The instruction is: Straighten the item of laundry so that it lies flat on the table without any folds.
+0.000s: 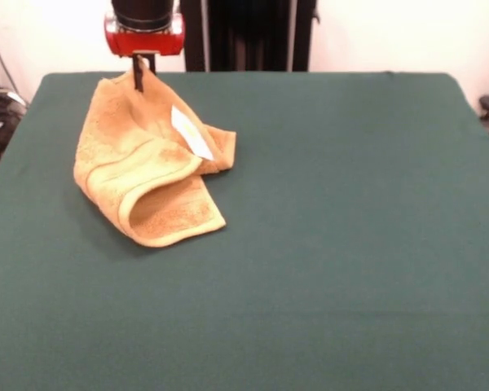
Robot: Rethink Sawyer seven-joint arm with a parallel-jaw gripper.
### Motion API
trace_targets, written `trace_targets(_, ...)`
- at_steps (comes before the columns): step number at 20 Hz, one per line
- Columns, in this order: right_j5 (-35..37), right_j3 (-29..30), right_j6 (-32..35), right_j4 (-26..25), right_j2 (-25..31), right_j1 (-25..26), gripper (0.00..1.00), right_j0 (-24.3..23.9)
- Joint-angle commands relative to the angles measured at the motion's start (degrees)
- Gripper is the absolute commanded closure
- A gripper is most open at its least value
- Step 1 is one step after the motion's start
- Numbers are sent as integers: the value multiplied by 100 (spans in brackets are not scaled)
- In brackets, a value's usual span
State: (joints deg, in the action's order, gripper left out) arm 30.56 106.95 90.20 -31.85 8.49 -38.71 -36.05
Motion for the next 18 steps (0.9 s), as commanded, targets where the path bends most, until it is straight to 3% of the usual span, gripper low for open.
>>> trace_targets(1,437,111,-1390,-293,959,-127,100,-373)
trace_targets(7,-439,1129,-1284,-855,1108,-454,100,-1269)
trace_targets(18,-741,1481,-1258,-1669,1769,-291,100,-2367)
